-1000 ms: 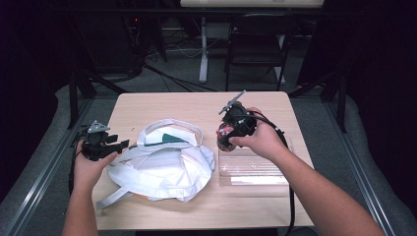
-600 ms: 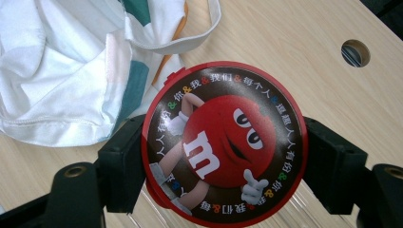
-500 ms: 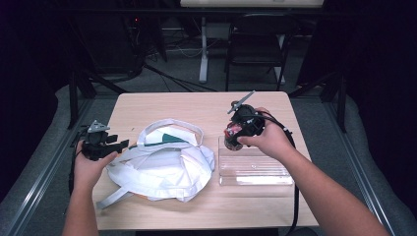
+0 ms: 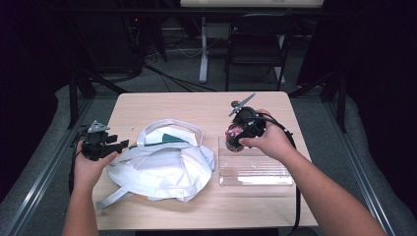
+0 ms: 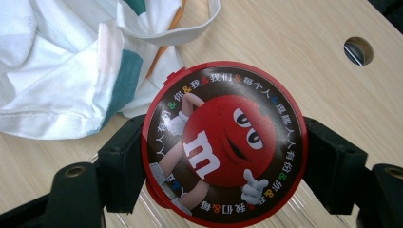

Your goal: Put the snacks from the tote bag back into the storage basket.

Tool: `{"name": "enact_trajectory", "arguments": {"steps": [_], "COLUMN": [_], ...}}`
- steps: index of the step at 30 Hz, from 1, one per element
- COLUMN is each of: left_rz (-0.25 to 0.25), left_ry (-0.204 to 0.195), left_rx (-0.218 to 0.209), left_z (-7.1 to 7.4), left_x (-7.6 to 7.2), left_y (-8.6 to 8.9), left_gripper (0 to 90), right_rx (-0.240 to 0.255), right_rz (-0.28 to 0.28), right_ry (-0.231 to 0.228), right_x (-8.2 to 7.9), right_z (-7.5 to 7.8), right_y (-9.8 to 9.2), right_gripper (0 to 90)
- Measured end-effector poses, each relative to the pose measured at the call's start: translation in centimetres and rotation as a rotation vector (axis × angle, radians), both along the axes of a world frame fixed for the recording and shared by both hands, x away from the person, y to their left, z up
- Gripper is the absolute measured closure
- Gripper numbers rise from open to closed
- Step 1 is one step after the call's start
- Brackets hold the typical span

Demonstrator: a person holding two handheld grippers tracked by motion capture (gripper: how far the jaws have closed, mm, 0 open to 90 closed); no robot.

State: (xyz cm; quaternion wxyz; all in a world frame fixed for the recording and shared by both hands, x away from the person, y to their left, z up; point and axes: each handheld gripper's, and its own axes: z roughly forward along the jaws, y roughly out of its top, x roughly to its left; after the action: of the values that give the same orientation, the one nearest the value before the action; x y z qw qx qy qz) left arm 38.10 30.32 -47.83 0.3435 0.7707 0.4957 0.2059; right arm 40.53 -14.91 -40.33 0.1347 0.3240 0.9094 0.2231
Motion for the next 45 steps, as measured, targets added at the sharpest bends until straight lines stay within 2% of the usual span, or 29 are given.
{"name": "enact_trajectory", "arguments": {"steps": [6, 11, 12, 16, 20, 32, 45], "left_rz": [0.0, 0.0, 0.0, -0.001, 0.0, -0.003, -0.002], "left_ry": [0.005, 0.006, 0.006, 0.008, 0.008, 0.012, 0.011], "left_rx": [0.008, 0.009, 0.009, 0.011, 0.01, 0.017, 0.018], "left_z": [0.0, 0.0, 0.0, -0.1, -0.1, -0.1, -0.2], "left_x": [0.0, 0.0, 0.0, 0.0, 0.0, 0.1, 0.0], "left_y": [0.0, 0.0, -0.1, -0.1, 0.0, -0.1, -0.2], "left_gripper": [47.6, 47.6, 47.6, 47.6, 47.6, 47.6, 47.7], "right_rx": [0.0, -0.022, -0.012, -0.042, -0.034, -0.066, -0.061], "right_rz": [0.012, 0.028, 0.023, 0.039, 0.038, 0.064, 0.073], "right_ry": [0.008, 0.021, 0.017, 0.021, 0.023, 0.042, 0.056], "right_x": [0.2, 0.3, 0.3, 0.4, 0.5, 1.0, 1.6], "right_z": [-1.1, -1.8, -2.0, -2.5, -2.9, -4.8, -6.5], "right_y": [-0.2, -0.2, -0.1, 0.0, 0.2, 0.6, 1.0], "right_gripper": [25.3, 25.4, 25.3, 25.3, 25.3, 25.3, 25.3]}}
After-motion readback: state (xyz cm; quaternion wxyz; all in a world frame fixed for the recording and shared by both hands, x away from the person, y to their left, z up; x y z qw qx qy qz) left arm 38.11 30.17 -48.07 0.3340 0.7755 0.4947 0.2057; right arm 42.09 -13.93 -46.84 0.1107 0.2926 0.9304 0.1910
